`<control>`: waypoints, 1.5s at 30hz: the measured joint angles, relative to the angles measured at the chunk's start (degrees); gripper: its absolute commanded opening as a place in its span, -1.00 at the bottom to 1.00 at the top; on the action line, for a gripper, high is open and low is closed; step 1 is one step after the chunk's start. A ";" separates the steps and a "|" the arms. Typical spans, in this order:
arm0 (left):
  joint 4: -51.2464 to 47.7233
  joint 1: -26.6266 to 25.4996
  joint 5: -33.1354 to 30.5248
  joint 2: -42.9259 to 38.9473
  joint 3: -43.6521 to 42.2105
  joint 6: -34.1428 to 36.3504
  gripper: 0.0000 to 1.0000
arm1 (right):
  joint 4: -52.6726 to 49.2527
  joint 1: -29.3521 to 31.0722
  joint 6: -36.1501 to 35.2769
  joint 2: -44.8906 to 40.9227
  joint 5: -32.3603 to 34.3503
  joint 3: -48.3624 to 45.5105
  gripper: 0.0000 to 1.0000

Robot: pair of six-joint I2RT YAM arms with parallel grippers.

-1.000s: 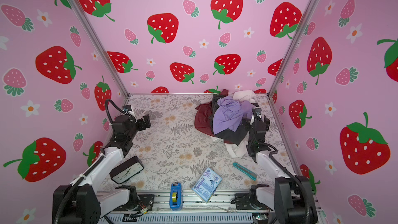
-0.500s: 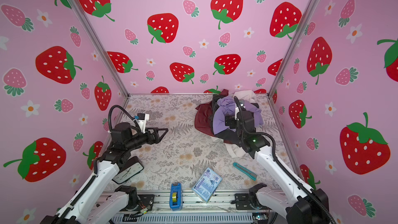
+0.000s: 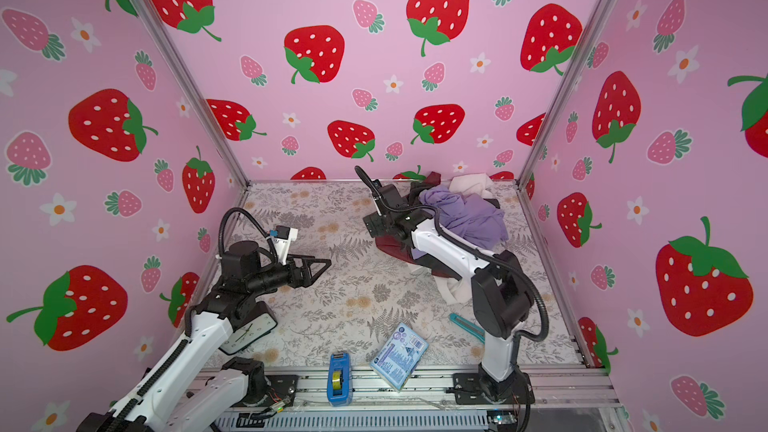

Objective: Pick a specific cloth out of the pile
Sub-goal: 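Lower the right gripper onto the maroon shirt and close on it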

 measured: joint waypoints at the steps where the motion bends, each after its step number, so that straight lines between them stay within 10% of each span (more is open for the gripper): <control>1: 0.00 -0.02 0.13 0.09 -0.07 0.28 0.99 | -0.87 0.02 -0.11 1.99 -0.48 1.99 0.99; 29: -0.46 -1.86 2.12 0.63 -0.13 3.06 0.99 | -11.67 -1.53 1.29 24.92 5.38 20.63 0.96; 39: -0.63 -2.51 1.29 -0.24 -0.15 3.58 0.98 | -9.66 -3.21 2.75 26.34 5.20 18.40 0.04; 45: -0.90 -3.10 0.90 -2.58 -0.15 3.87 0.99 | -8.83 -3.63 3.02 26.32 4.96 17.77 -1.00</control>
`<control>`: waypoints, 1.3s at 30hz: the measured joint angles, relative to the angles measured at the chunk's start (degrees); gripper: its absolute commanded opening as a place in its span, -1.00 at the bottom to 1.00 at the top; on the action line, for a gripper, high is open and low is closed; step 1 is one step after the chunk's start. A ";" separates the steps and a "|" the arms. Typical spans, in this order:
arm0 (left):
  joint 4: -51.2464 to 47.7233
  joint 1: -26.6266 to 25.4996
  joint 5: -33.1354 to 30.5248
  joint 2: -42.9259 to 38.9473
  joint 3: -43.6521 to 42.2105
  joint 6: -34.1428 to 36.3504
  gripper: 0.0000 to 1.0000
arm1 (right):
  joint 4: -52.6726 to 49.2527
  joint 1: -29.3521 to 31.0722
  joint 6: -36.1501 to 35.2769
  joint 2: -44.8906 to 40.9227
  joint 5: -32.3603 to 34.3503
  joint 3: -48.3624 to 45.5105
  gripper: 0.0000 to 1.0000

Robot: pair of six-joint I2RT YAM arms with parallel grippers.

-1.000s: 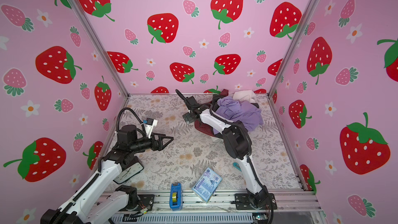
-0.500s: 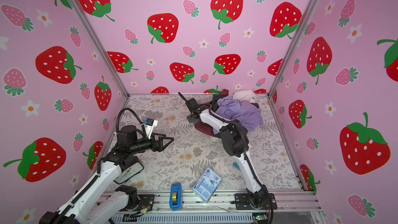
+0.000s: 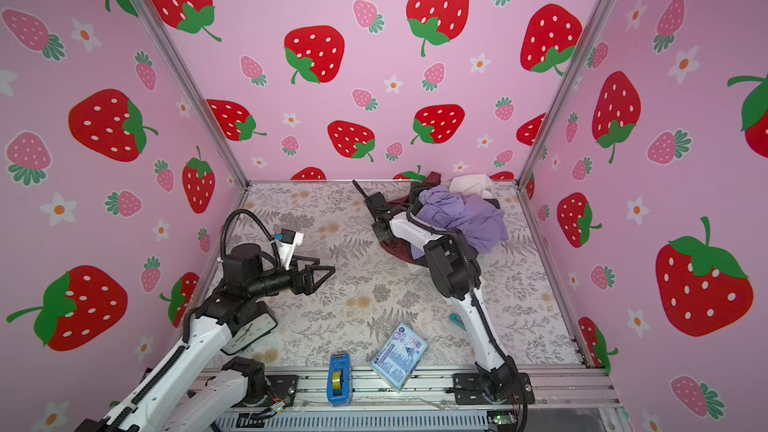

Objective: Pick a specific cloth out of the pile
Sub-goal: 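Lower the right gripper onto the maroon shirt and close on it, then lift the maroon shirt high out of the pile with the right gripper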

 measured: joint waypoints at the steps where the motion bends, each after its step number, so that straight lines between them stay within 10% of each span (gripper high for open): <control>1: 0.02 -0.07 0.00 -0.15 -0.02 0.09 0.99 | 0.09 0.00 -0.39 -0.04 0.22 -0.07 -1.00; 19: -0.09 -0.48 -0.50 -0.24 -0.09 0.17 0.99 | 0.79 -0.57 -3.98 -24.00 8.09 -9.40 -1.00; 39: -0.17 -0.90 -0.96 -0.39 -0.09 0.20 0.99 | 1.77 -0.52 -11.54 -26.34 15.69 -3.65 -1.00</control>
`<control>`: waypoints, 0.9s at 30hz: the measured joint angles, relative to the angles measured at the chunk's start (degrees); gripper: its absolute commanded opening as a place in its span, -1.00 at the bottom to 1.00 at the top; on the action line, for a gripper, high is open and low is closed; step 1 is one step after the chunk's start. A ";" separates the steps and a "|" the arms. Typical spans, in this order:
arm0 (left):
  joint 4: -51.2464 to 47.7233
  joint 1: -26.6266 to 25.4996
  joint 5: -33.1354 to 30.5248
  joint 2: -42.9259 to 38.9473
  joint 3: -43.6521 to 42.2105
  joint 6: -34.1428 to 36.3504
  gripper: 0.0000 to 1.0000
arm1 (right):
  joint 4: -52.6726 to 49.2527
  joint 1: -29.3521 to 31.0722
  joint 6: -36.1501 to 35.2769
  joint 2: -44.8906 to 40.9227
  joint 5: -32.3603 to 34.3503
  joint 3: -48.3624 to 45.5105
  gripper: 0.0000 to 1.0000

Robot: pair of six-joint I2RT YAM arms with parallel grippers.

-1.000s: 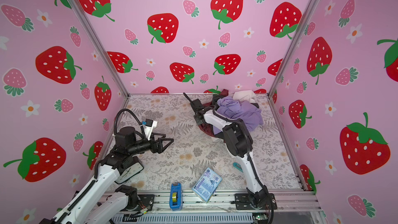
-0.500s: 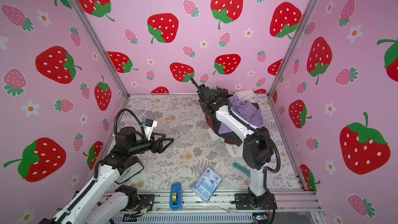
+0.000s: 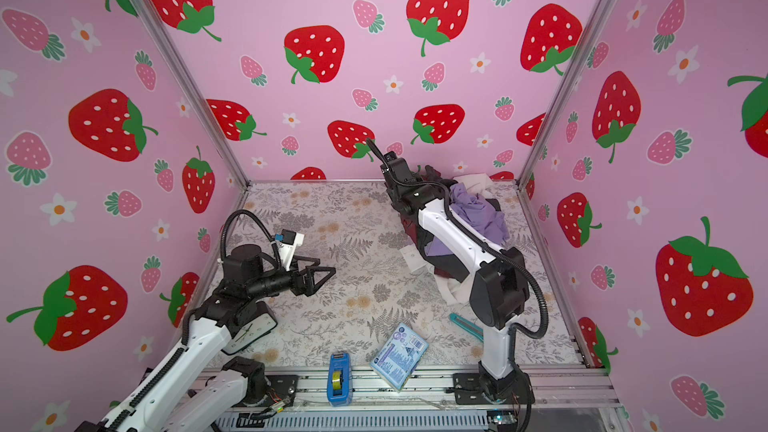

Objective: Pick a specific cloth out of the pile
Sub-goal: 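Lift the maroon shirt high out of the pile with the right gripper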

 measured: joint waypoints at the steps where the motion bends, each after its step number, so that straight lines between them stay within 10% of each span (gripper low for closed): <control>1: -0.02 0.00 -0.04 0.00 0.00 0.00 0.99 | 0.46 0.00 -0.44 -0.07 0.57 0.52 -1.00; 27: -1.33 -0.42 -1.57 -1.55 -0.42 0.20 0.98 | 7.23 0.00 -10.27 1.60 9.46 22.32 -1.00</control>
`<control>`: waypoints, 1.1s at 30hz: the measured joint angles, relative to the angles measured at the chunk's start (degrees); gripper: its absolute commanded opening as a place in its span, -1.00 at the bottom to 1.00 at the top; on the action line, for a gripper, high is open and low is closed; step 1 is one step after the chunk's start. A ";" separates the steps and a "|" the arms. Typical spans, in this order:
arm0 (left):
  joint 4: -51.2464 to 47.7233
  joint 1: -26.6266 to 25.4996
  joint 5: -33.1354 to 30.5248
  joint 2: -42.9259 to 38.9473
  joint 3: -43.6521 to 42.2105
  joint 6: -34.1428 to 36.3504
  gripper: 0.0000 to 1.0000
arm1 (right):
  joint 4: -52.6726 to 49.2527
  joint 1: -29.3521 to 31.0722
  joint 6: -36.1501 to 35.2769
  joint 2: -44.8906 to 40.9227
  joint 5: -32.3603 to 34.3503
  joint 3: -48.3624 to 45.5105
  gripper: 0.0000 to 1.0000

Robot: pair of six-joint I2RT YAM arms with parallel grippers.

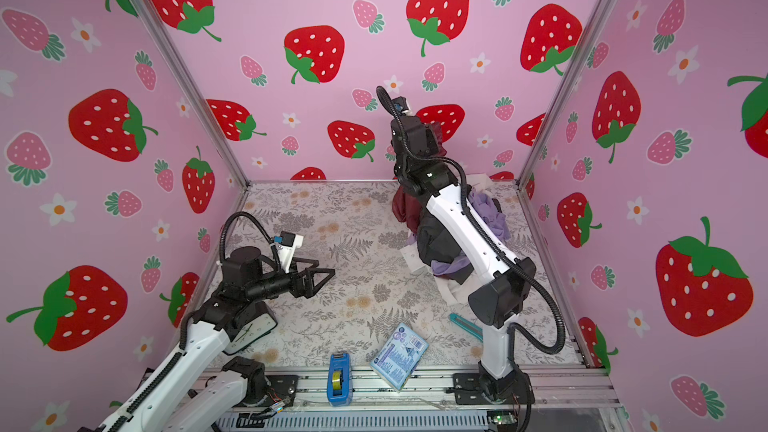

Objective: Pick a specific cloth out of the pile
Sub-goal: 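Lift the maroon shirt high out of the pile with the right gripper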

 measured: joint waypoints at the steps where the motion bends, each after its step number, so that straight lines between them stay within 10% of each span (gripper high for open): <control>1: 0.00 0.00 -0.02 0.00 0.00 -0.02 0.98 | 0.02 0.02 -0.02 0.50 -0.31 1.36 -1.00; 12: -0.02 -0.07 -0.02 0.00 0.00 0.02 0.99 | 0.74 0.33 0.00 2.51 -5.01 5.20 -1.00; 33: -0.22 -0.07 -0.44 -0.55 -0.02 0.87 0.99 | 10.43 0.46 9.62 -0.42 -34.18 5.42 -1.00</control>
